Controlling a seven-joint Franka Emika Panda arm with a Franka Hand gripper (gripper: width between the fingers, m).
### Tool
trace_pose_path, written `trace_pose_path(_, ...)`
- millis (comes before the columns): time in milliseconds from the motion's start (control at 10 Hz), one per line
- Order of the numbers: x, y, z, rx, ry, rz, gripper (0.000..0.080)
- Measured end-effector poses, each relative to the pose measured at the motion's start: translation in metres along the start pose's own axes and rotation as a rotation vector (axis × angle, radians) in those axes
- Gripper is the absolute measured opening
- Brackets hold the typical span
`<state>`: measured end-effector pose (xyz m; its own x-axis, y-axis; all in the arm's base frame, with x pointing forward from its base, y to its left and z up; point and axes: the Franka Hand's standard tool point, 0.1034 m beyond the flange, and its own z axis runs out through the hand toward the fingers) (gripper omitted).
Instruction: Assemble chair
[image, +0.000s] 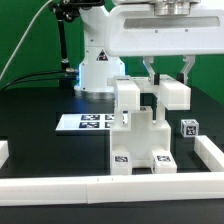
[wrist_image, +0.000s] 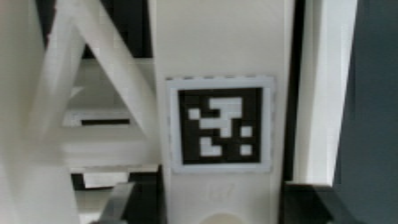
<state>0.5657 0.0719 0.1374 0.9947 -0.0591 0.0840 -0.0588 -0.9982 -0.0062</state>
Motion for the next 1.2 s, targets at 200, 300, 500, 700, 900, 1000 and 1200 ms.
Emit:
trace_pose_path(200,0.004,0.003,0.000,0.000,0.024,-0.002,0.0284)
trace_pose_path(300,0.004,0.005,-0.001,0.000,0.025,0.000,0.0284)
trace_pose_path(500,0.005,0.011,0.000,-0.003,0.038,0.005,0.0284)
trace_pose_path(700,0.007,0.012,-0.001,-0.001,0.046,0.009,0.0284)
trace_pose_path(900,0.005,0.009,-0.001,0.003,0.046,0.011,0.0284)
trace_pose_path(1000,0.002,0.008,-0.002,0.005,0.042,0.009,0.0284)
trace_pose_path(1200,-0.005,0.008,-0.002,0.007,0.034,0.009,0.0284)
